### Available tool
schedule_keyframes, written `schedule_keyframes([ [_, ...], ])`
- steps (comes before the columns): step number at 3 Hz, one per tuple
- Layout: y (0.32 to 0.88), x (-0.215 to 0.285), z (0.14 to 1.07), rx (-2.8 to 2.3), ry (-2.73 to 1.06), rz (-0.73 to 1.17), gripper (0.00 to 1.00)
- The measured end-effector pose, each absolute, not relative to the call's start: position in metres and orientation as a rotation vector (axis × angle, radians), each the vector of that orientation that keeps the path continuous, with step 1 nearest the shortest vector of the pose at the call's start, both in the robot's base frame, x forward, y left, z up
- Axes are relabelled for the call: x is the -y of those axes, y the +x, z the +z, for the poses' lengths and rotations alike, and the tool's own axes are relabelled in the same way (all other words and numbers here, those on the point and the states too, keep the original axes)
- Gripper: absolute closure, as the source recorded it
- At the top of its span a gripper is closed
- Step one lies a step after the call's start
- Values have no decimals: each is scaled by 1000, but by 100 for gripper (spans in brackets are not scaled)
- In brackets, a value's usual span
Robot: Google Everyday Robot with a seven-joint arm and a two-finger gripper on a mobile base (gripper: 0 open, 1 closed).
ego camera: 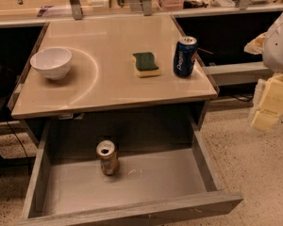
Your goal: Pick orange can from top drawer and place on counter
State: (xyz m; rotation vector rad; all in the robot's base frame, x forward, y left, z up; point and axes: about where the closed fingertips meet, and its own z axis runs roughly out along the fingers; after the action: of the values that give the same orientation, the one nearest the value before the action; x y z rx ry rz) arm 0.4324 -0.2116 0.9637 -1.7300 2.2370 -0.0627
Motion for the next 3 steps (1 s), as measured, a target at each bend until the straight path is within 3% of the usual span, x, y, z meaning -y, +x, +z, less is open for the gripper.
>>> schedule_keyframes([
  [3, 391, 128, 845, -2191, -1770, 407, 0],
])
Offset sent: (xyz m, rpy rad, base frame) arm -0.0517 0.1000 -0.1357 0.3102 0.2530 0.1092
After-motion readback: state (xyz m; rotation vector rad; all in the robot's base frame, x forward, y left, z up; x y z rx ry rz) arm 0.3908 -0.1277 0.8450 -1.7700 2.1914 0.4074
